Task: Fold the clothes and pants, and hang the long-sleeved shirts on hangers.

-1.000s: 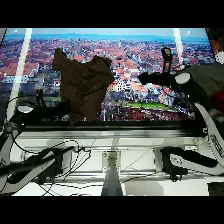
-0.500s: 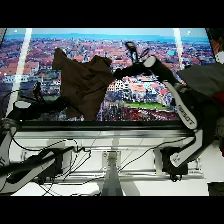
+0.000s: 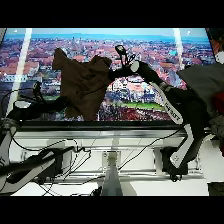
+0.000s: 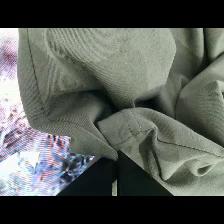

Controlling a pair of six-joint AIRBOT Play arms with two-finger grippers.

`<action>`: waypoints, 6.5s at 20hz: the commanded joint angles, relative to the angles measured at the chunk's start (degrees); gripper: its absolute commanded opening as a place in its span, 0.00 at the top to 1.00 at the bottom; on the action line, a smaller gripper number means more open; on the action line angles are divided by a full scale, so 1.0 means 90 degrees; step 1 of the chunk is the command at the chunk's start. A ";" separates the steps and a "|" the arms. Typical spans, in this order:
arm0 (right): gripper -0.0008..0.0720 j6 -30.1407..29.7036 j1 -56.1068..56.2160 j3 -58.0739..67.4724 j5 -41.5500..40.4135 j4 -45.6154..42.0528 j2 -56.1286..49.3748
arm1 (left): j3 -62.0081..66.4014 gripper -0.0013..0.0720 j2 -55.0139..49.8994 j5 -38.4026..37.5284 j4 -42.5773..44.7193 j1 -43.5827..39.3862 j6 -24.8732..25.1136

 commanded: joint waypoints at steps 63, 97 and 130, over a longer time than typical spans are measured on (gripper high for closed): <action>0.32 0.2334 0.2713 -0.5719 0.1802 -0.1205 0.7647 | 0.5489 0.96 -0.2511 -0.1440 0.4694 -0.0304 -0.0391; 0.39 -0.1644 -0.1069 -0.4272 0.2815 0.1571 0.2329 | 0.5489 0.96 -0.2509 -0.2412 0.5484 -0.0318 -0.0391; 0.97 -0.1367 -0.1610 -0.0457 0.1598 0.0641 0.7759 | 0.6987 0.96 0.1343 0.2385 0.5535 0.0187 -0.0913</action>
